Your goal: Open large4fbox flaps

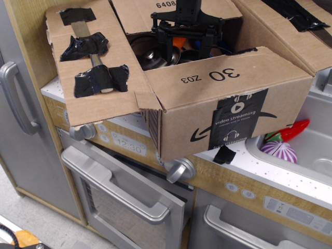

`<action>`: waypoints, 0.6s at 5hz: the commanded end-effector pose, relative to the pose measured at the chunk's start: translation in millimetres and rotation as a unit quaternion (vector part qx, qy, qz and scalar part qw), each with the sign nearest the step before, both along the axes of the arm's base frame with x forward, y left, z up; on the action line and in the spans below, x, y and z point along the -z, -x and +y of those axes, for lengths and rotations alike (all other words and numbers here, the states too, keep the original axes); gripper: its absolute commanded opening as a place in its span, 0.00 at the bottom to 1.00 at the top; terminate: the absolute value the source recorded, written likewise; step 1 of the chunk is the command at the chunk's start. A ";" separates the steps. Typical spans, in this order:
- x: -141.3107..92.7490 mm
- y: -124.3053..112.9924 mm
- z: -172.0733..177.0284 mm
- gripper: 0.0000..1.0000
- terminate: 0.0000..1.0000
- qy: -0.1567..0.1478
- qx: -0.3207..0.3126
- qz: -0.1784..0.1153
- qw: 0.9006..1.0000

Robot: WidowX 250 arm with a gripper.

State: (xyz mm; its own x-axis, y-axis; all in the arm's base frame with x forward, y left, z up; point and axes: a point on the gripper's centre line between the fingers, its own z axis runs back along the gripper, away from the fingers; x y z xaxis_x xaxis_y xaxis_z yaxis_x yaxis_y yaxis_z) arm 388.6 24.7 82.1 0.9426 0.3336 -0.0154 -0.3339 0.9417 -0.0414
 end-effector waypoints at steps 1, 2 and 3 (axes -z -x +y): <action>-32.2 -5.0 -13.7 1.00 0.00 0.104 -0.065 0.025 0.992; -46.3 -4.7 -19.3 1.00 0.00 0.132 -0.073 0.050 0.987; -56.5 -0.6 -30.4 1.00 0.00 0.149 -0.080 0.056 0.984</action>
State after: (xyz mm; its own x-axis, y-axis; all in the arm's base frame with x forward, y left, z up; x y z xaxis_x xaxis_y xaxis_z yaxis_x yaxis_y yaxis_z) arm 384.0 -4.9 110.1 0.8365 0.4515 -0.3105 -0.5263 0.8196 -0.2262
